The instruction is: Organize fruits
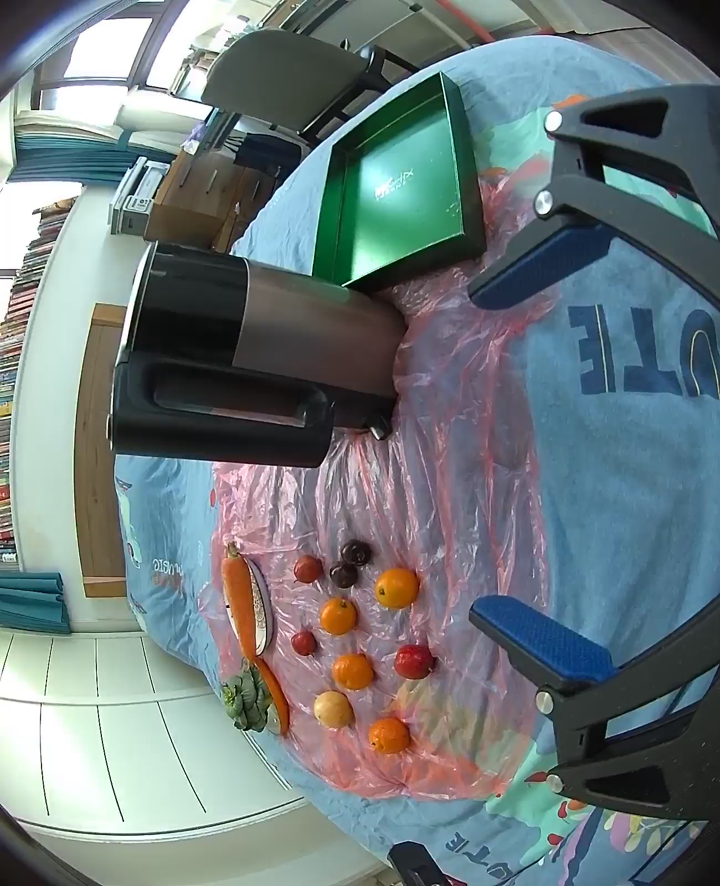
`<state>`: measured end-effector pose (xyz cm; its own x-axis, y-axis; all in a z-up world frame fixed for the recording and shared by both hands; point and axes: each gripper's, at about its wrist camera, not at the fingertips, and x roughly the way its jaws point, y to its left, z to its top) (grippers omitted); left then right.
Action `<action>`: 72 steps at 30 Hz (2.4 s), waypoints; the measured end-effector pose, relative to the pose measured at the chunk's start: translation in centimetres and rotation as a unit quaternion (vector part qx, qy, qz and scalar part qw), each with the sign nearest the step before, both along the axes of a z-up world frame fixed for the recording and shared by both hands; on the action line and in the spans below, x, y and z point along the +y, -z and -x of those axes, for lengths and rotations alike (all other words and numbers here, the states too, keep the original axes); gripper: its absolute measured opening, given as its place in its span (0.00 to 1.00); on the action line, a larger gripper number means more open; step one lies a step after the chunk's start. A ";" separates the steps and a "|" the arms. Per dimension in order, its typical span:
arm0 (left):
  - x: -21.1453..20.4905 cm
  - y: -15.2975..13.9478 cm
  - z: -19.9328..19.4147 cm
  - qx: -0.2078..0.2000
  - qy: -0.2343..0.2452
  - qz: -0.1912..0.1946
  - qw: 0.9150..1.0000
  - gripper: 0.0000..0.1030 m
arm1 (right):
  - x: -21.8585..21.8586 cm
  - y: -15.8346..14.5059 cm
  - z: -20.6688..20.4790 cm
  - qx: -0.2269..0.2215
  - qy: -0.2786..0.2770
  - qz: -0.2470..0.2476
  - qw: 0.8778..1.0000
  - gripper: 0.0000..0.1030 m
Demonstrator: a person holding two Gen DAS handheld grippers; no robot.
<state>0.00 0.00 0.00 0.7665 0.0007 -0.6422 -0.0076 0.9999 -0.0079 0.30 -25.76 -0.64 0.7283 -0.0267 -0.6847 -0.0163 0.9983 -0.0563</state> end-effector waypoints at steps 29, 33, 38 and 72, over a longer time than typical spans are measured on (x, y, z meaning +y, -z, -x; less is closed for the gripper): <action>0.0 0.6 -0.2 0.001 -0.006 -0.003 1.000 0.99 | -0.1 0.0 0.2 -0.002 0.000 0.001 1.000 1.00; -0.3 0.8 -0.2 0.006 0.000 -0.008 1.000 0.99 | -0.1 0.0 0.3 -0.003 0.000 0.001 1.000 1.00; -0.3 1.0 -0.4 0.017 0.004 -0.006 1.000 0.99 | -0.3 -0.1 0.3 -0.005 0.000 0.000 1.000 1.00; -0.2 1.9 -0.7 0.037 0.009 -0.013 0.999 0.99 | -0.3 0.2 0.3 -0.009 0.001 -0.004 1.000 1.00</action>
<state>0.71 -0.23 -1.90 0.7171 0.0056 -0.6969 0.0100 0.9998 0.0184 -0.01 -26.07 -0.81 0.7407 -0.0223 -0.6714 -0.0131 0.9988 -0.0477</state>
